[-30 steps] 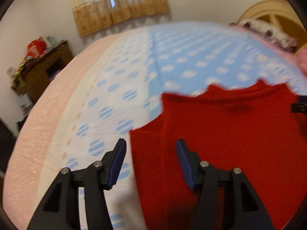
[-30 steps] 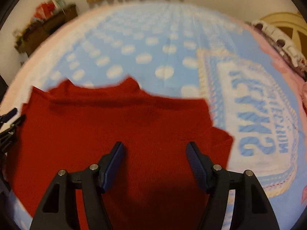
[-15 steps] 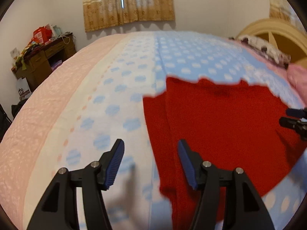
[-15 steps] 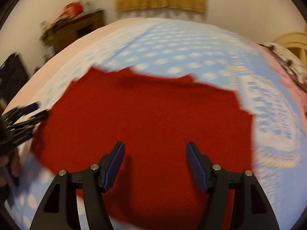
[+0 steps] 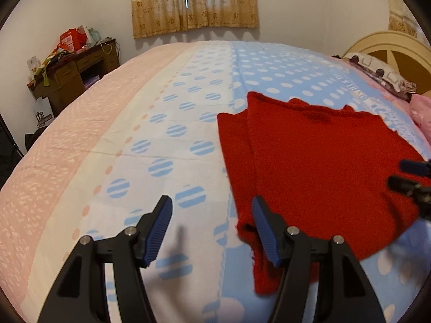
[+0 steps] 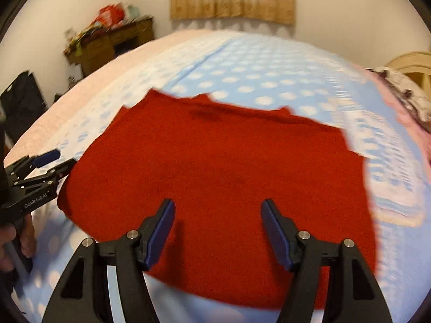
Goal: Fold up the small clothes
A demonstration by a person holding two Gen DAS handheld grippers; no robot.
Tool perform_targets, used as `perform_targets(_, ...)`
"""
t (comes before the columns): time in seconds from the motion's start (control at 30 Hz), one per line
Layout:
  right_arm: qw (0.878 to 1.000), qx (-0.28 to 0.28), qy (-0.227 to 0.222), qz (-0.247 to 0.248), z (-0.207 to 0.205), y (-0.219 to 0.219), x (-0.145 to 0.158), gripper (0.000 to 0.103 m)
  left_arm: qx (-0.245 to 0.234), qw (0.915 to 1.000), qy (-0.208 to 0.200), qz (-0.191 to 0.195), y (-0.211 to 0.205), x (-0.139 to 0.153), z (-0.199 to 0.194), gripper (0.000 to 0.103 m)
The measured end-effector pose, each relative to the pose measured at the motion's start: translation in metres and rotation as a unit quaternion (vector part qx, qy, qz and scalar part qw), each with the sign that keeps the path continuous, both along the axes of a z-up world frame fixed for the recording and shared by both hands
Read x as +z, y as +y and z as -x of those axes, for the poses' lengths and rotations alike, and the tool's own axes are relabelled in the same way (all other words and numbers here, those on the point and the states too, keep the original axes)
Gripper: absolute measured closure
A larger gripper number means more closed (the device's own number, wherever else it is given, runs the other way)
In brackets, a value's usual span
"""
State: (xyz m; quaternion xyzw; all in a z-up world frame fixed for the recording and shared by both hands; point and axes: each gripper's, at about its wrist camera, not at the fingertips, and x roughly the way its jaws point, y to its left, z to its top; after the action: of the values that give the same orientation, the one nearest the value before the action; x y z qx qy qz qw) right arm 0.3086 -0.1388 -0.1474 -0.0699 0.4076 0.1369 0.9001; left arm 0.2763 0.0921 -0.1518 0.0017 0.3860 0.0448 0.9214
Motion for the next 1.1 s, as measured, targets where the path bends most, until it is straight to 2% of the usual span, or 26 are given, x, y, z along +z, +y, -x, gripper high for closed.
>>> perform_targets(0.1,0.999,-0.049,-0.012,0.004,0.006,-0.043,0.007,0.036,-0.005,1.0,0.006,-0.005,-0.003,-0.003,-0.001,0.039)
perform_targets(0.2,0.996,-0.092,0.009,0.015,0.001,-0.077,-0.007,0.036,-0.003,0.9998,0.02,-0.001,-0.001,-0.009,-0.006,0.035)
perform_targets(0.23,0.994,-0.099,0.035,0.02,-0.004,-0.087,-0.02,0.036,-0.002,0.9997,0.025,0.001,0.0,-0.011,-0.007,0.033)
perform_targets(0.27,0.994,-0.097,0.043,0.022,-0.005,-0.09,-0.027,0.036,0.0,0.9996,0.029,0.003,0.001,-0.013,-0.007,0.032)
perform_targets(0.3,0.995,-0.092,0.032,0.02,-0.002,-0.092,-0.027,0.036,0.001,0.9995,0.032,0.006,0.002,-0.014,-0.007,0.03)
perform_targets(0.47,0.995,-0.1,-0.005,0.007,0.01,-0.083,-0.003,0.036,0.002,0.9989,0.044,0.017,0.007,-0.019,-0.001,0.026)
perform_targets(0.5,0.995,-0.097,-0.011,0.02,0.011,-0.079,-0.002,0.035,0.002,0.9988,0.045,0.019,0.007,-0.02,0.0,0.025)
perform_targets(0.6,0.993,-0.086,0.025,0.076,-0.001,-0.067,-0.028,0.032,0.002,0.9984,0.047,0.031,0.011,-0.021,0.0,0.024)
perform_targets(0.73,0.993,-0.1,0.024,0.06,-0.001,-0.073,-0.021,0.031,0.003,0.9986,0.043,0.032,0.011,-0.018,0.004,0.024)
perform_targets(0.8,0.994,-0.102,0.002,0.043,0.006,-0.072,-0.009,0.031,0.001,0.9988,0.036,0.033,0.011,-0.014,0.007,0.024)
perform_targets(1.0,0.995,-0.075,0.012,0.06,0.008,-0.046,-0.013,0.031,0.001,0.9986,0.033,0.042,0.016,-0.009,0.011,0.022)
perform_targets(1.1,0.997,-0.052,0.014,0.063,0.006,-0.025,-0.014,0.031,-0.001,0.9987,0.033,0.039,0.017,-0.008,0.012,0.016)
